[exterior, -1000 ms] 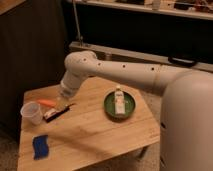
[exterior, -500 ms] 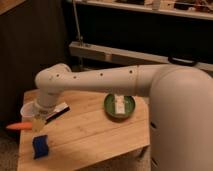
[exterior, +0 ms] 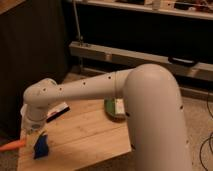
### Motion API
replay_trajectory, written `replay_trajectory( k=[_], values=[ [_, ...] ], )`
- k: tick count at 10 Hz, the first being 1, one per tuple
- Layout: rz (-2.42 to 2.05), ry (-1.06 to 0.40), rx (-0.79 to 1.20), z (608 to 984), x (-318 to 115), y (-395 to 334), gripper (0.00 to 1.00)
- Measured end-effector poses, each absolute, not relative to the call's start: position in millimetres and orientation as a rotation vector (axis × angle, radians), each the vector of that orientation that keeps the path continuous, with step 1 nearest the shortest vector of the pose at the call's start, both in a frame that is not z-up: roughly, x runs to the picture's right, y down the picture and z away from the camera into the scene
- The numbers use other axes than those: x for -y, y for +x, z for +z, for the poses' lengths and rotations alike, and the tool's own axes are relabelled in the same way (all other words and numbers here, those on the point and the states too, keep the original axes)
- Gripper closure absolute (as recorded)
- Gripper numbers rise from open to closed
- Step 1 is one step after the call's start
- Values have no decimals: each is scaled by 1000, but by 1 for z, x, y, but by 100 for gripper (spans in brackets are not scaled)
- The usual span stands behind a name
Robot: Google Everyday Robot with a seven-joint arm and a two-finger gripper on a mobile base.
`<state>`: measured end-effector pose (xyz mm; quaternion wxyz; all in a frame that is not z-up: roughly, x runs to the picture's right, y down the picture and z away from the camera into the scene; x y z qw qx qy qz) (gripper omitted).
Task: Place the pepper on the white sponge
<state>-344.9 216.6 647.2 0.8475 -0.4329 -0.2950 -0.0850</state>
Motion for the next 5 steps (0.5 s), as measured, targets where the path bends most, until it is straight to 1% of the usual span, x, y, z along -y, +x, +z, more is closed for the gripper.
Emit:
replay_trajectory(
  k=[2, 5],
  values=[
    [-177, -932, 583, 670, -229, -342, 90],
    [-115, -948, 524, 690, -226, -336, 90]
  ],
)
